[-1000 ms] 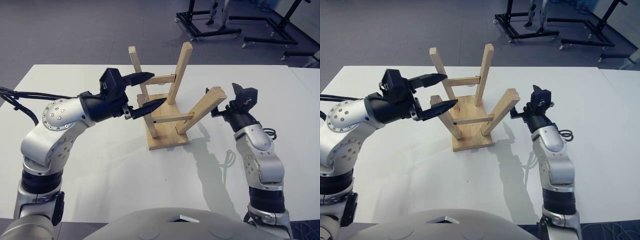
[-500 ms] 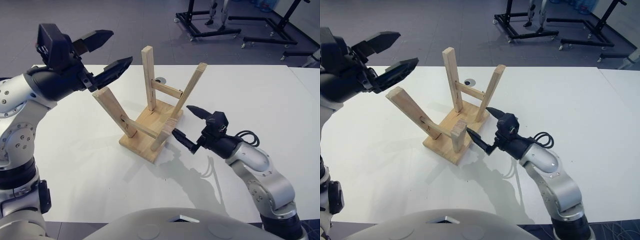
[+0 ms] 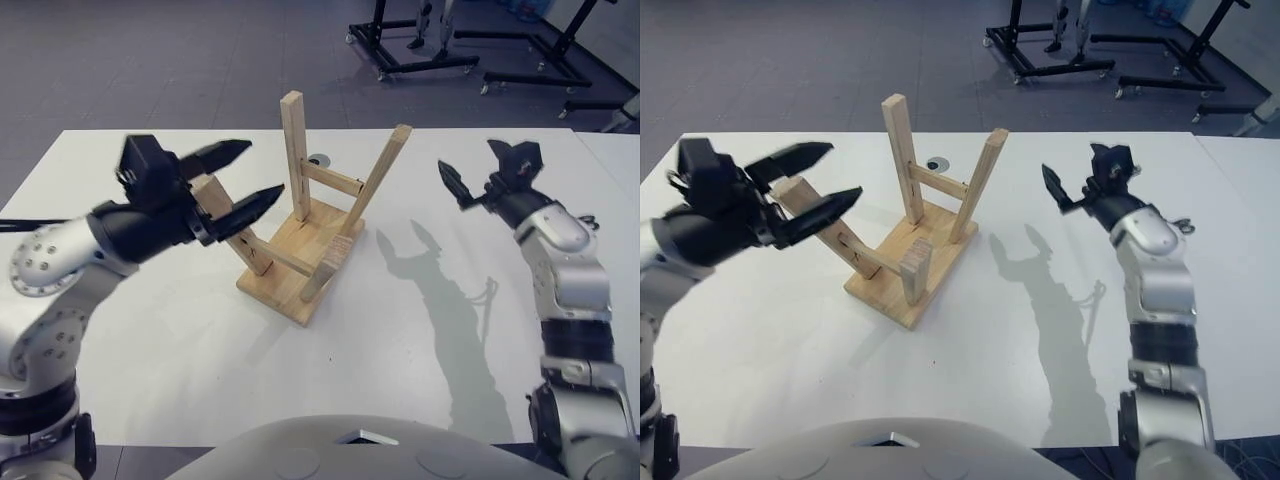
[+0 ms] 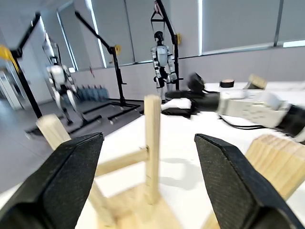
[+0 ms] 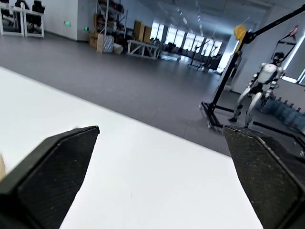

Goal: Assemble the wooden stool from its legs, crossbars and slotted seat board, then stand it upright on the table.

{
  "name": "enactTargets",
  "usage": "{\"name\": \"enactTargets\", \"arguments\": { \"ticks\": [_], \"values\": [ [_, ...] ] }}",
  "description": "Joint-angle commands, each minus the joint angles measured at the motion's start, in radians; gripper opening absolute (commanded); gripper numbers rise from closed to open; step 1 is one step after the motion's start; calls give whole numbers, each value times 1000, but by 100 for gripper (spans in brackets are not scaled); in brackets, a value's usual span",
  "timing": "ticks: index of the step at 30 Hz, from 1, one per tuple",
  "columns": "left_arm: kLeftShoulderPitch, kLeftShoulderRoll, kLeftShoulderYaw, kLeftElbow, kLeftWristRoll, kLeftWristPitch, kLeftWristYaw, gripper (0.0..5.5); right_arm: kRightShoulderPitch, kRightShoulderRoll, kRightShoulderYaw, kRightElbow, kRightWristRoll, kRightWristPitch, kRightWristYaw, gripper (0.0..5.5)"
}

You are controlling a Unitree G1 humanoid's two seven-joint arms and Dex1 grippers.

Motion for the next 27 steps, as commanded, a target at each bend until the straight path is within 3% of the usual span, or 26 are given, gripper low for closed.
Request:
{"name": "enactTargets", "arguments": {
  "ticks": [1,8,12,21,27],
  "values": [
    [35,-28,-89,42,81,-38,0,348,-157,50,29,199,-30,-113,26,479],
    [31,-91,-239,95,169,-78,-8,348,-293,128,46,382,0,-181,141,479],
    [40,-140,-296,163,206,-101,-12,348,-291,155,45,364,65,-119,265,479],
    [154,-176,-301,394,213,-155,-111,348,-175,177,118,69,194,111,468,479],
    [124,-143,-255,508,221,-201,-192,348,11,173,164,-292,230,262,389,479]
  ]
}}
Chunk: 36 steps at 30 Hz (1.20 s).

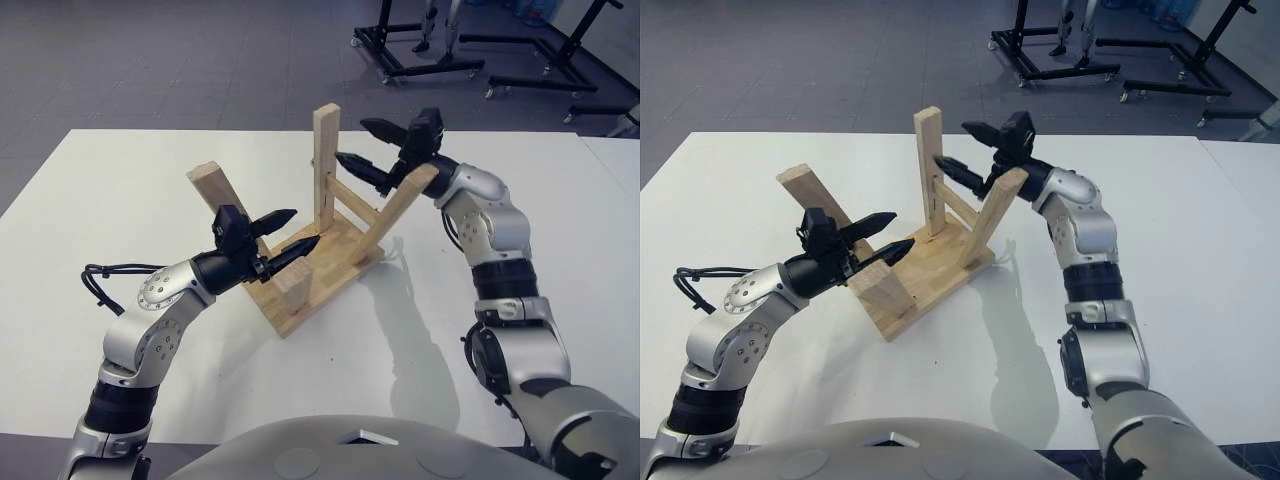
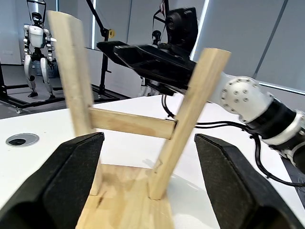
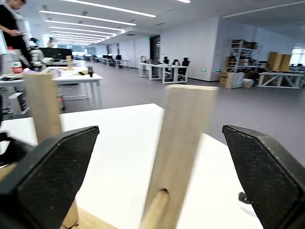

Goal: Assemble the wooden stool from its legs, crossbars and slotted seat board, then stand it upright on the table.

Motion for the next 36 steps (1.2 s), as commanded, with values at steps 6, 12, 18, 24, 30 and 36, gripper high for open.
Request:
{"name": "enactTargets", "arguments": {
  "ticks": [6,12,18,24,30,36],
  "values": [
    [-49,77,56,120,13,20,-85,348,220,-8,-8,-409,81,200,-172,479],
    [-101,95,77,178,24,0,-139,348,317,7,7,-488,139,292,-253,479],
    [-154,114,95,238,27,1,-179,348,347,2,55,-403,125,403,-315,479],
    [-212,118,224,146,-99,26,-167,348,303,3,51,-374,103,392,-369,479],
    [-257,100,327,35,-283,75,-122,348,252,4,-23,-461,161,391,-409,479],
    [-190,163,418,45,-298,78,-129,348,203,-16,-140,-583,282,423,-441,479]
  ]
}}
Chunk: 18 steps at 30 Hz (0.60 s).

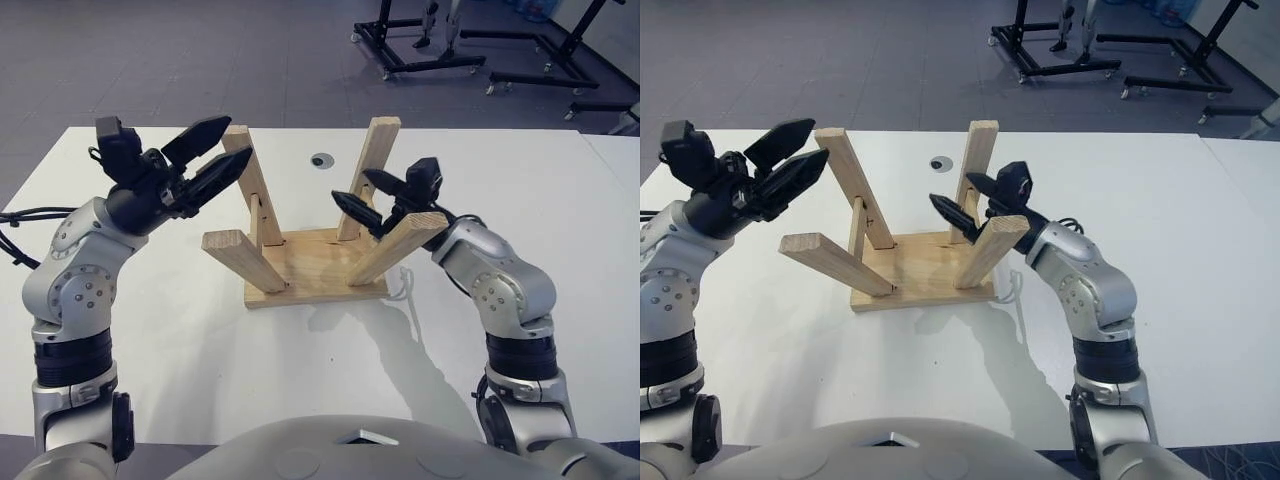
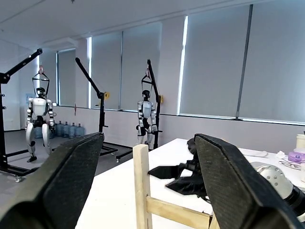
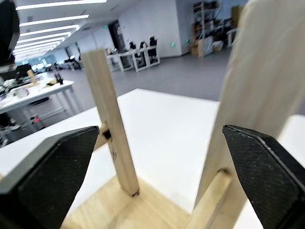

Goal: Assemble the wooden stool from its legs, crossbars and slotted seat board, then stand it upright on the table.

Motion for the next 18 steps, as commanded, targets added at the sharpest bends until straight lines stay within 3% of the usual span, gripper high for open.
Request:
{"name": "enactTargets", "arguments": {
  "ticks": [1,6,9,12,14,18],
  "values": [
    [60,64,80,32,7,10,-17,348,-51,-28,-72,-78,89,34,-17,479],
    [186,149,147,95,85,-2,-67,348,-29,-125,-209,-31,126,-4,19,479],
    [322,212,150,158,177,-3,-120,348,58,-248,-272,133,-24,-147,84,479],
    [486,285,39,153,377,-99,-204,348,173,-368,-257,262,-152,-287,224,479],
    [559,292,-17,94,397,-126,-283,348,270,-430,-193,274,-197,-357,372,479],
    [548,275,-99,44,416,-123,-304,348,311,-454,-70,280,-244,-415,514,479]
  ]
}}
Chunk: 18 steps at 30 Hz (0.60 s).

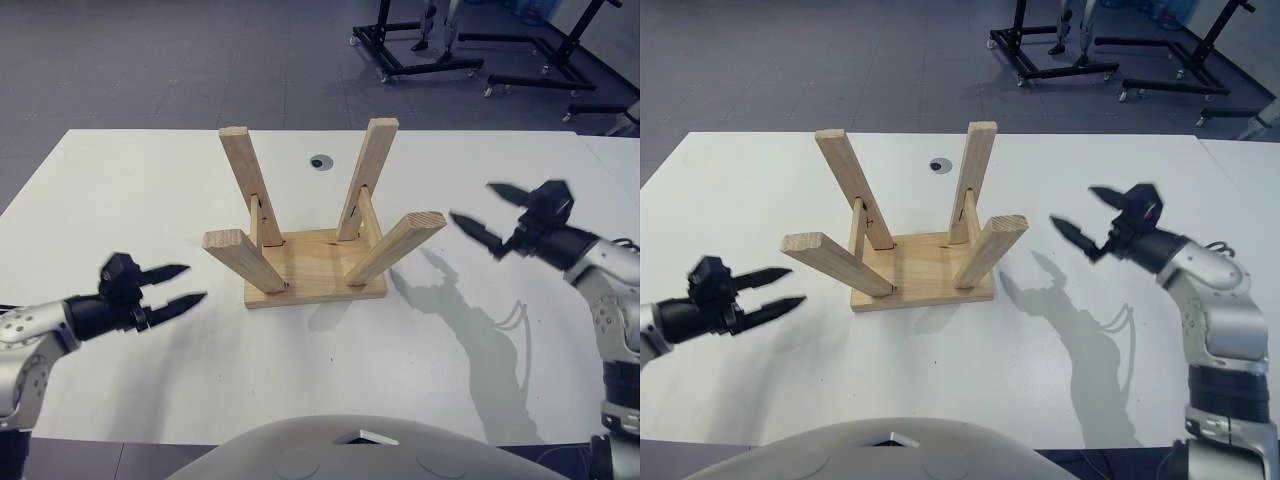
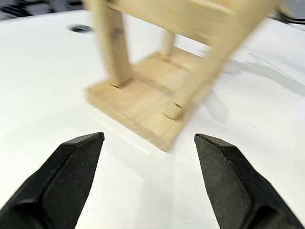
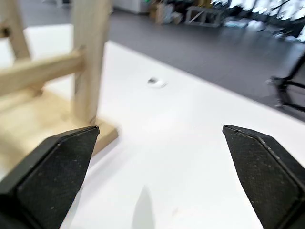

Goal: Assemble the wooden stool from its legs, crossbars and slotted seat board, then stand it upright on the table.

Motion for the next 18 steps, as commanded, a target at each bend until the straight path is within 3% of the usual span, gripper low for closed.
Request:
{"name": "enactTargets", "arguments": {
  "ticks": [1,5,18],
  "values": [
    [-41,-5,-66,-56,8,17,3,348,-5,-19,123,8,-46,-52,111,479],
    [-139,-54,-161,-54,61,36,78,348,-41,-13,230,23,-70,-58,192,479],
    [-238,-154,-327,-14,107,42,135,348,-163,136,383,177,-104,-113,236,479]
  ]
}}
